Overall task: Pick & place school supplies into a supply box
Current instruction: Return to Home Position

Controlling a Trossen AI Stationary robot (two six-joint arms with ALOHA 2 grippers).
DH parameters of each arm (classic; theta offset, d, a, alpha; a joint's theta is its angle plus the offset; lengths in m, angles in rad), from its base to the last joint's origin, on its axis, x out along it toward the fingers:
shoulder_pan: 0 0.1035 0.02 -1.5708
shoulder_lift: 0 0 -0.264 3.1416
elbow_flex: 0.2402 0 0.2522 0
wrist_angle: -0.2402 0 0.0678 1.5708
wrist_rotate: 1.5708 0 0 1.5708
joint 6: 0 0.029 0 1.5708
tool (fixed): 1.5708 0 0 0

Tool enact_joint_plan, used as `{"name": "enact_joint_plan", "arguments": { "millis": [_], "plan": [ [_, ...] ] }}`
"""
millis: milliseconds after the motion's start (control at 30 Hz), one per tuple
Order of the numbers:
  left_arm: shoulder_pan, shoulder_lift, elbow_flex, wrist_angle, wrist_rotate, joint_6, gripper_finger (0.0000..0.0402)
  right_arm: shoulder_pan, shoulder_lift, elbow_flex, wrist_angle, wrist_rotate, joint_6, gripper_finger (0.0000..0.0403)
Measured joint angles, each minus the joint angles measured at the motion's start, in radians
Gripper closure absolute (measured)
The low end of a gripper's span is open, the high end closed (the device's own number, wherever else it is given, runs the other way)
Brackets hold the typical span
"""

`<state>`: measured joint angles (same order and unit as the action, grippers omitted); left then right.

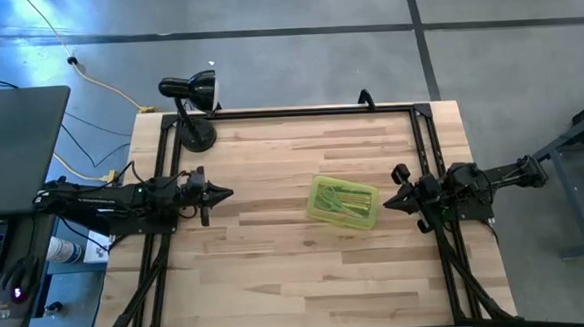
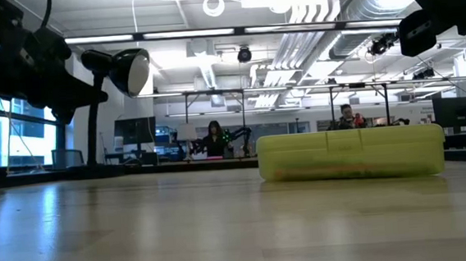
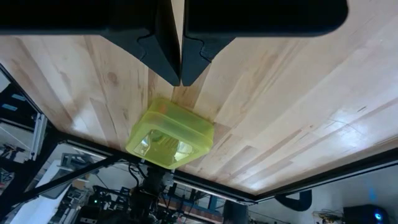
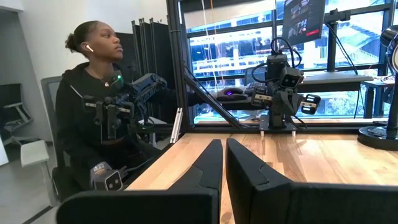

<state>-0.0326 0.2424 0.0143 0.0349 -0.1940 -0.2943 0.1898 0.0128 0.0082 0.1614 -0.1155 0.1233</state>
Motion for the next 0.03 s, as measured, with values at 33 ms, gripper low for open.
{"name": "enact_joint_plan", "arguments": {
  "millis": [33],
  "plan": [
    [0.000,0.000,0.000,0.000,0.000,0.000,0.0355,0.000,0.000,0.000,0.000,0.000,0.000,0.0402]
  ]
}}
